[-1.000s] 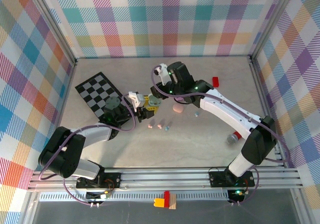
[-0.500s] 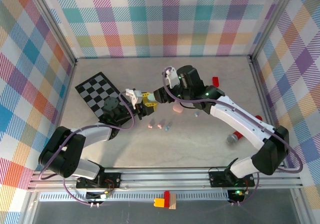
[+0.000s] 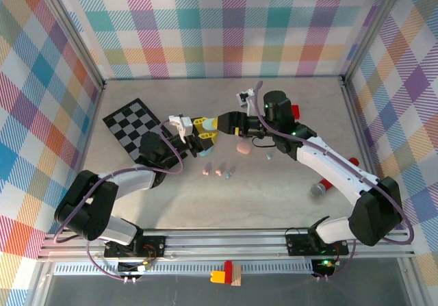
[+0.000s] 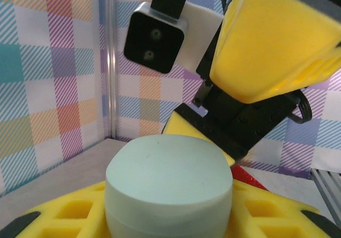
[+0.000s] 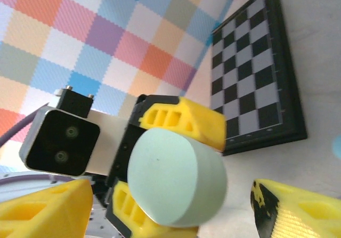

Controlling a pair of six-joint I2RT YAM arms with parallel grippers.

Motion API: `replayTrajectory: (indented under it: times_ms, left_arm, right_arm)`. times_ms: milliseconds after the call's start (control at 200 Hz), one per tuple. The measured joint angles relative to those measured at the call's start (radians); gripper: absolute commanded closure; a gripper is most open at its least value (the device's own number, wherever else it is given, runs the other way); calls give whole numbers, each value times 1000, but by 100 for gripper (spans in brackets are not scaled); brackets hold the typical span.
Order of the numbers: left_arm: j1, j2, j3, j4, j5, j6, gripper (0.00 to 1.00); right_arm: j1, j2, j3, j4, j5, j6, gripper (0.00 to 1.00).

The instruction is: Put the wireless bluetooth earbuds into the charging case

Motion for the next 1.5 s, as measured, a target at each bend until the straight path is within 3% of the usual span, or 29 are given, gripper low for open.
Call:
replayTrajectory:
  times_ms: [190,560,725,805,965,1115,1270,1500]
  left_arm:
    - [-6,7,24,14,1,1,57]
    - [-6,7,26,24,6,30,53]
    - [-8,6,23,-2,7,58,13]
    - [-8,0,13,-36,1,88,0]
    - [1,-47,-20,-142,-17,128,0]
    - [2,-105,-48,-282,-103,178,0]
    - [2,-137,-65,-465,-231,240,0]
    - [2,-160,-28,-775,-407,342,0]
  right_arm:
    - [-1,23,-5,93,-64,100,38]
    - [-17,40,-23,157,-88,172,73]
    - [-20,40,-34,166,-86,167,78]
    - [-28,40,-56,163,-59,154,79]
    - [-54,40,-118,117,61,96,80]
    - [-63,98,-129,60,199,26,81]
    - [-64,251,-93,18,290,-26,80]
    - [-64,502,43,16,304,-50,80]
